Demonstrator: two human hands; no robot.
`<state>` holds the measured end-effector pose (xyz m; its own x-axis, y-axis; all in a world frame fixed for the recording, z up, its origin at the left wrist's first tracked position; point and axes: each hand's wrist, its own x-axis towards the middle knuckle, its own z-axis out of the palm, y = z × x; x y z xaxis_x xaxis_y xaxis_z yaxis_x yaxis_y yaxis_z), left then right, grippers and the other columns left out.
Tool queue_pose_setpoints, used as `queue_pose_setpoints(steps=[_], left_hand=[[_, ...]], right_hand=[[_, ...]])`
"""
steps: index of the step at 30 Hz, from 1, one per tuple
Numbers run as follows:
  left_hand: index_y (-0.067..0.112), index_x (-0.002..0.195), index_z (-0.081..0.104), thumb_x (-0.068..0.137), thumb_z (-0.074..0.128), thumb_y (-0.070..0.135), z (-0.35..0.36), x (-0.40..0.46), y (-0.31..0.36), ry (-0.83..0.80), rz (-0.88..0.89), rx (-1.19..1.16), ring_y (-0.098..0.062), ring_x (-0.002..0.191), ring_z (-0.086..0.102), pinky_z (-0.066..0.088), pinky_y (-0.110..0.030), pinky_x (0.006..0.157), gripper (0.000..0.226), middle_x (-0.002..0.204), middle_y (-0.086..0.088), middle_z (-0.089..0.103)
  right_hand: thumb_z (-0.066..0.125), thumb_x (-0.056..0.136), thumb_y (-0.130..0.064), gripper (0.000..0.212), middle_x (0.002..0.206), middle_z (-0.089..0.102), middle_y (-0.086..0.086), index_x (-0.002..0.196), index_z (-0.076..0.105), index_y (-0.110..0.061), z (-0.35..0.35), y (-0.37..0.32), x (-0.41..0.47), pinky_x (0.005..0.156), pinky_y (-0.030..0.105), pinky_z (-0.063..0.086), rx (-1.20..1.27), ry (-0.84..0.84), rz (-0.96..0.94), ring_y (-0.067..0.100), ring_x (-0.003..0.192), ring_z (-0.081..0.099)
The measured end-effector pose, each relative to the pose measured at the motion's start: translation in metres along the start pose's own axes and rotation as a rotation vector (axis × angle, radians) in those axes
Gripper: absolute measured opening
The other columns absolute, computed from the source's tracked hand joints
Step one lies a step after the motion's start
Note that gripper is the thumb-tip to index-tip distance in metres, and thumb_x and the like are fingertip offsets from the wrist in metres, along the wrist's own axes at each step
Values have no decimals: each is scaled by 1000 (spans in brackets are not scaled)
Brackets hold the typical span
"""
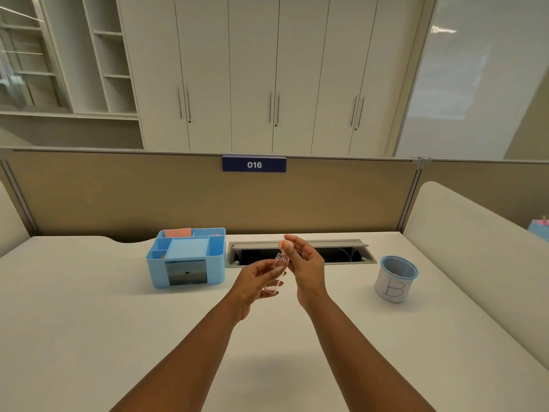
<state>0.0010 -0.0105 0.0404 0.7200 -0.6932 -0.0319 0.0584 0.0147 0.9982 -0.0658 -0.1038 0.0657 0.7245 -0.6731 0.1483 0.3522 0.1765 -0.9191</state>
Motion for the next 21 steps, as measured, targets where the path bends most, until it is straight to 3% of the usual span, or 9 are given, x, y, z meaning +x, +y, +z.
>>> queue_pose_setpoints(steps=[5,9,12,15,21], left_hand=[[26,98,60,82,62,26,1,-5,6,-7,33,-36,-12,86,64,53,-17,59,16,94,3,67],[24,101,61,81,61,27,5,-7,9,-11,44,-43,-13,87,64,54,-16,57,20,95,3,67],[19,106,61,81,62,26,8,-8,10,11,51,-56,-12,85,64,53,-15,56,26,93,2,66],[18,106,61,81,62,26,9,-8,9,42,68,-55,-13,85,63,53,-19,60,26,95,1,66],[15,109,61,81,62,25,12,-9,8,56,81,-33,-12,82,63,53,-17,59,30,94,-1,66]], right_hand=[[64,79,-11,15,89,67,6,93,66,-15,-4,-6,-5,71,26,49,16,-27,-6,20,82,62],[65,79,-9,18,95,67,11,97,66,-10,-6,-8,-7,80,30,51,0,-46,-1,24,90,62],[64,80,-9,13,92,68,9,93,66,-11,-8,-9,-7,77,28,53,-18,-37,2,23,88,63],[66,78,-10,9,87,69,6,87,67,-13,-11,-9,-8,70,21,54,-78,-47,-29,19,83,66],[65,80,-13,16,97,70,13,95,68,-10,-22,-10,-4,75,21,52,-228,-113,-48,21,90,66]])
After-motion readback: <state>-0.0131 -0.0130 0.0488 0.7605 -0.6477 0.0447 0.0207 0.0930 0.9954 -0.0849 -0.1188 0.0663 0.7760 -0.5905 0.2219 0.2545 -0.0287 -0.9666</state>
